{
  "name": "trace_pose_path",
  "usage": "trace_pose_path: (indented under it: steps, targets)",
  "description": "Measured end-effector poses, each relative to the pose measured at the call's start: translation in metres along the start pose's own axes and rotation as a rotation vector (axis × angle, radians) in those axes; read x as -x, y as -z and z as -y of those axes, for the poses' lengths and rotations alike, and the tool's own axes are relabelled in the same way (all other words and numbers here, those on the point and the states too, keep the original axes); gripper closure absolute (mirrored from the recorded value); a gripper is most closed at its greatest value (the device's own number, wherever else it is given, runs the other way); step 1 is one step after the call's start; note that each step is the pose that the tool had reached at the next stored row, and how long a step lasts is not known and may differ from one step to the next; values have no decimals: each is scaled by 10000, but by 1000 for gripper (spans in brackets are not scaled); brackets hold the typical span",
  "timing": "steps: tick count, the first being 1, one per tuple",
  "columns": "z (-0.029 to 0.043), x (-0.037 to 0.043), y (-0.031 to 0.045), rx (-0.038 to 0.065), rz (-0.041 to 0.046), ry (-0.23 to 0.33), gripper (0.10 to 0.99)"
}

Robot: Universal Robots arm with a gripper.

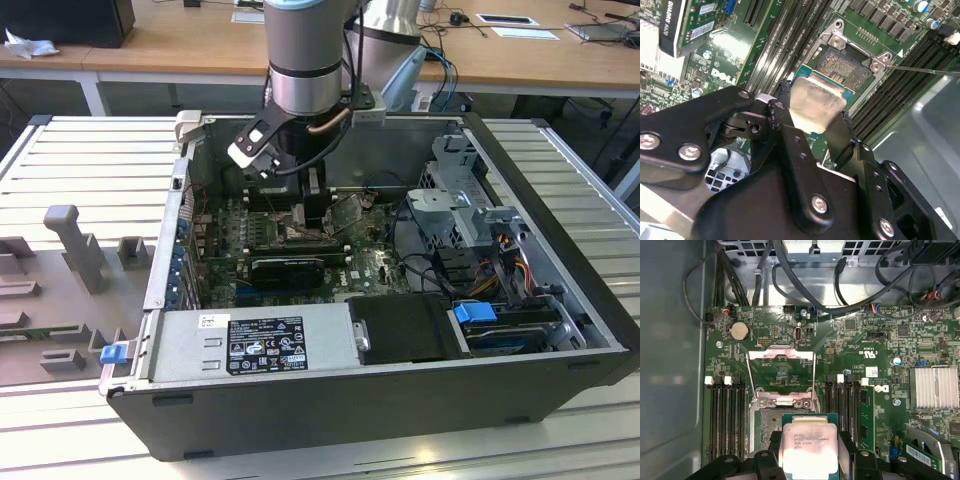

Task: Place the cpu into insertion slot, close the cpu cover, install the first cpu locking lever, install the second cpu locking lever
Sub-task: 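Place the cpu into insertion slot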

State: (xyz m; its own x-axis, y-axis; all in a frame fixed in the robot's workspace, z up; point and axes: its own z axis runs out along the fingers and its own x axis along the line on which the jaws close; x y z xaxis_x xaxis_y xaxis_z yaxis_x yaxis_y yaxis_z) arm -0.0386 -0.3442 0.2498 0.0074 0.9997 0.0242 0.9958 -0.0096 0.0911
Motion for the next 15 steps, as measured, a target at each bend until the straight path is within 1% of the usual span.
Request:
trace_pose_path:
  steps: [2,4,6,8,15]
  targets:
    - [3,1,-25,1,-1,1,561]
    - [7,1,-31,3,3,-1,561]
    - [12,2,-66,8,3,0,561]
    - [15,2,-85,8,3,-1,561]
    - [31,1,-111,8,3,0,561]
